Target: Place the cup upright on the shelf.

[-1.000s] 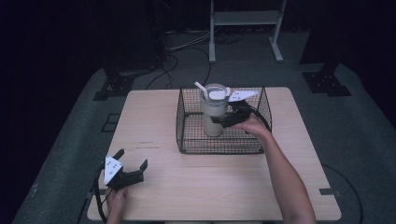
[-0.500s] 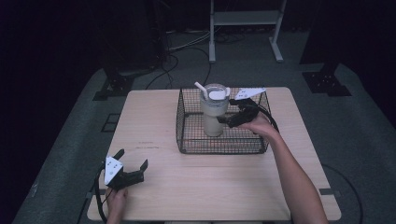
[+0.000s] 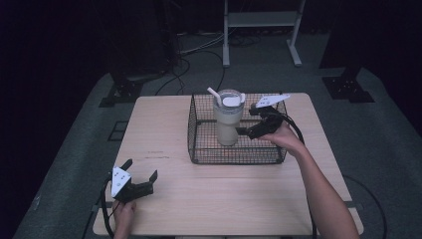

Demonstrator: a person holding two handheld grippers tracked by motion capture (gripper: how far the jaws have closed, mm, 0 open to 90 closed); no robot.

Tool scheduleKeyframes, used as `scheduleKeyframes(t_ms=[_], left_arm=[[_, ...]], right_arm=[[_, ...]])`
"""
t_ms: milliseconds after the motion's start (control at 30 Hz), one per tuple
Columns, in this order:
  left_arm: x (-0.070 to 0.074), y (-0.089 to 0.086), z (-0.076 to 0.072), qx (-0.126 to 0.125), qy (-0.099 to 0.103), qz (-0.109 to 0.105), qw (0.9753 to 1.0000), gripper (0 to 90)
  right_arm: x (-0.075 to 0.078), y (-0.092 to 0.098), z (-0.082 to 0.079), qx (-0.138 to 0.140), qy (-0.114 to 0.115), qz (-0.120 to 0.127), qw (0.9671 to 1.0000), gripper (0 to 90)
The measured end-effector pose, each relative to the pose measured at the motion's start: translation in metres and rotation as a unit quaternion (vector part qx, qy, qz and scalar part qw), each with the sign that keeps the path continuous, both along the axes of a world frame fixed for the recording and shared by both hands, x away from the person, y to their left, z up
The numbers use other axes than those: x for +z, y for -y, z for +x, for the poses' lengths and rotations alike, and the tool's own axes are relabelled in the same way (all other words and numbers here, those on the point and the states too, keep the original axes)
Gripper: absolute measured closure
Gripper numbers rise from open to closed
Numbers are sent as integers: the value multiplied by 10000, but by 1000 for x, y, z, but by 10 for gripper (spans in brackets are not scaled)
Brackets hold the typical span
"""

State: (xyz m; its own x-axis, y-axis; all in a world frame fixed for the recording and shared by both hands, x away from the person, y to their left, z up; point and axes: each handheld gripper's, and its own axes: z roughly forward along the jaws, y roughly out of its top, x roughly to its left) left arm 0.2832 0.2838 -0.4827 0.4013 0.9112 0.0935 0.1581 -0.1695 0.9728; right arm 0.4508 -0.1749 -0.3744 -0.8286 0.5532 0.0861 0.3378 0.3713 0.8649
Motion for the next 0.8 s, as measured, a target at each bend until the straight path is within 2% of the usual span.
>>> scheduleKeyframes(t_ms=[433,800], left_arm=[[0,0,0,-7,-1,6,10000,0],[0,0,0,-6,-4,30,10000,0]], right_arm=[[14,21,-19,-22,-32,191,9998,6],[29,38,-45,73,126,262,9996,6]])
